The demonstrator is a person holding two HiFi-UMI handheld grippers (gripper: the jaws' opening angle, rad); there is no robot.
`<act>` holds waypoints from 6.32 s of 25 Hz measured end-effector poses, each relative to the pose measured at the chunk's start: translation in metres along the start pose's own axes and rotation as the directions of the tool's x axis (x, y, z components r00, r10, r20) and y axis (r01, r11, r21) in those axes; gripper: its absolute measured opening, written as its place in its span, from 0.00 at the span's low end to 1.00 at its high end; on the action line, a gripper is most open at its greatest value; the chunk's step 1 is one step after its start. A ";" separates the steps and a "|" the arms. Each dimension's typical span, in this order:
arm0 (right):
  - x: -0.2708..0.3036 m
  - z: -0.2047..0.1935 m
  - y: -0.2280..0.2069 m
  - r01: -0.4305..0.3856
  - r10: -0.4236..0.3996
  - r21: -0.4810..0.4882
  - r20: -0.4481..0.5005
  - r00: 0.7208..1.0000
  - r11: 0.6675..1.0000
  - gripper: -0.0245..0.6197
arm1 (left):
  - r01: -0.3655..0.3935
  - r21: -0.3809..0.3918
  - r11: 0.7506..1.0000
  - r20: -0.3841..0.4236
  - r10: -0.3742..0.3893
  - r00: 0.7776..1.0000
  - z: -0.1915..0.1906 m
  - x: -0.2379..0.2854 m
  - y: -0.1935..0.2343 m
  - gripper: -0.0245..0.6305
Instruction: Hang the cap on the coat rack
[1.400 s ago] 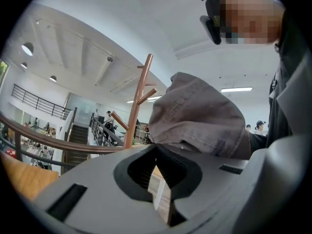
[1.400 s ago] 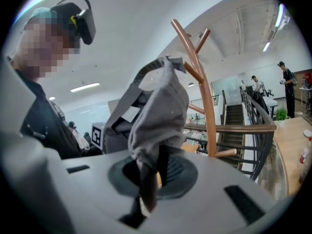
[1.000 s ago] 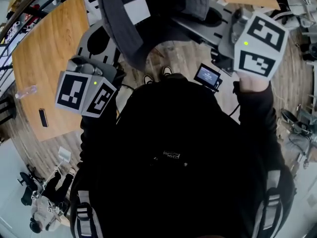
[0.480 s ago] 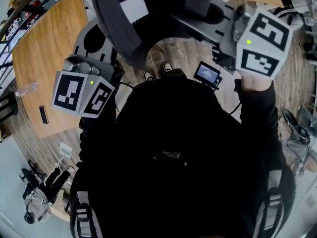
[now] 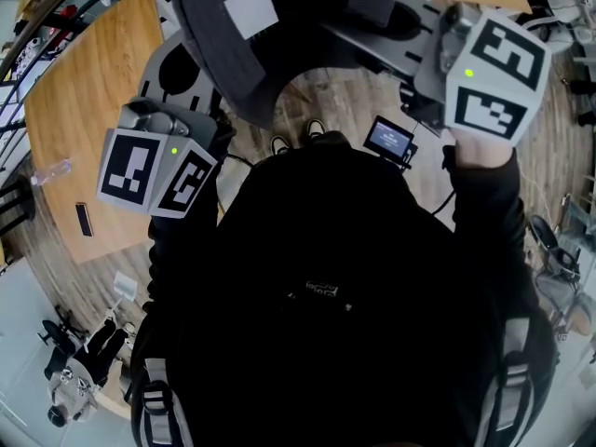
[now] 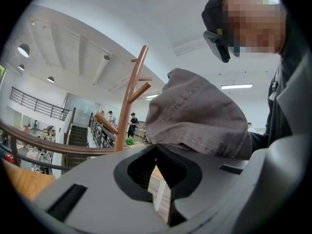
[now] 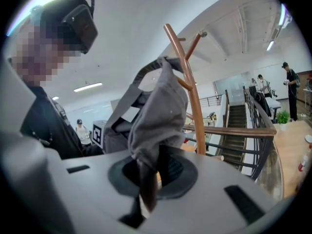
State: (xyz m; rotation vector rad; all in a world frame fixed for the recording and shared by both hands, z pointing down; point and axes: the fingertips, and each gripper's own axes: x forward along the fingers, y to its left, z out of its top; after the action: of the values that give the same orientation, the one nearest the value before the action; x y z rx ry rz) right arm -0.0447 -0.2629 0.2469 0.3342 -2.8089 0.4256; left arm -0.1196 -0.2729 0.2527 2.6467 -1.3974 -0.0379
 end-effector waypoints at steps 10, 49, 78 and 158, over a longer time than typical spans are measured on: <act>-0.007 0.017 0.008 0.014 -0.012 -0.062 0.031 0.999 0.998 0.06 | 0.016 0.017 1.000 0.044 -0.016 0.999 0.016 -0.001 -0.006 0.05; 0.023 0.055 -0.032 -0.007 0.009 -0.095 0.022 1.000 0.995 0.06 | 0.029 0.001 1.000 0.093 -0.029 0.995 0.042 0.033 0.041 0.05; 0.058 0.062 -0.066 -0.044 0.044 -0.064 -0.002 0.999 0.997 0.06 | 0.001 -0.037 0.999 0.073 0.001 0.997 0.034 0.052 0.083 0.05; 0.040 -0.047 -0.067 0.040 -0.046 0.182 0.030 0.998 0.983 0.32 | 0.008 -0.174 0.985 -0.076 -0.022 0.997 -0.075 -0.022 0.022 0.05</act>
State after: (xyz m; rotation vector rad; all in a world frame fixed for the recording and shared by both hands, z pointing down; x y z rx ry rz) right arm -0.0528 -0.3172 0.3191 0.4439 -2.7961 0.6735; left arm -0.1433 -0.2580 0.3293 2.4891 -1.2880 -0.0548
